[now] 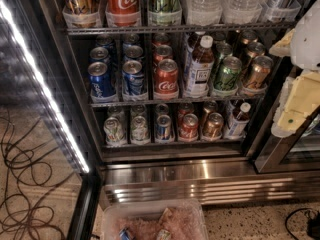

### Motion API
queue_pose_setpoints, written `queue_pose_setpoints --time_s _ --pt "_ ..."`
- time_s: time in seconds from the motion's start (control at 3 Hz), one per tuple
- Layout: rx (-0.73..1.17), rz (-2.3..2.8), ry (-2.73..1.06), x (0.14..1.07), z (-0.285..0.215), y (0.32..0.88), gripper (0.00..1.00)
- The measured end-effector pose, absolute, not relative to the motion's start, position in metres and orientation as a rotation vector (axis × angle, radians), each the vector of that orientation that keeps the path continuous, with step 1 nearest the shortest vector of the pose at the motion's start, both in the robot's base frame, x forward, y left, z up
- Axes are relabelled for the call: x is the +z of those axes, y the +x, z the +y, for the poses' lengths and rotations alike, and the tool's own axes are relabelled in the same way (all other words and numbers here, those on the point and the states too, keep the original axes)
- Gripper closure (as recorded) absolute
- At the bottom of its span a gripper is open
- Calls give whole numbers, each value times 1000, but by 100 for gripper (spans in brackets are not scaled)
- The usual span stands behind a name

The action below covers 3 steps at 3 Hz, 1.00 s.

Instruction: Pick water bottle from top shelf of fridge

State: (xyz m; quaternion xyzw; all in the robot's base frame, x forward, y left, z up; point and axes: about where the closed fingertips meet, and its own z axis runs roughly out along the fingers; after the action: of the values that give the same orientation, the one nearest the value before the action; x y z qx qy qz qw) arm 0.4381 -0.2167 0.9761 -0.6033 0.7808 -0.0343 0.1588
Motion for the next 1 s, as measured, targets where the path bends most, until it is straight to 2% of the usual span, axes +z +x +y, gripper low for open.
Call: queue_pose_setpoints --time_s 0.67,1.0 --pt "-78 2221 -1688 976 -214 441 0" --pt "1 2185 -1620 968 -198 448 0"
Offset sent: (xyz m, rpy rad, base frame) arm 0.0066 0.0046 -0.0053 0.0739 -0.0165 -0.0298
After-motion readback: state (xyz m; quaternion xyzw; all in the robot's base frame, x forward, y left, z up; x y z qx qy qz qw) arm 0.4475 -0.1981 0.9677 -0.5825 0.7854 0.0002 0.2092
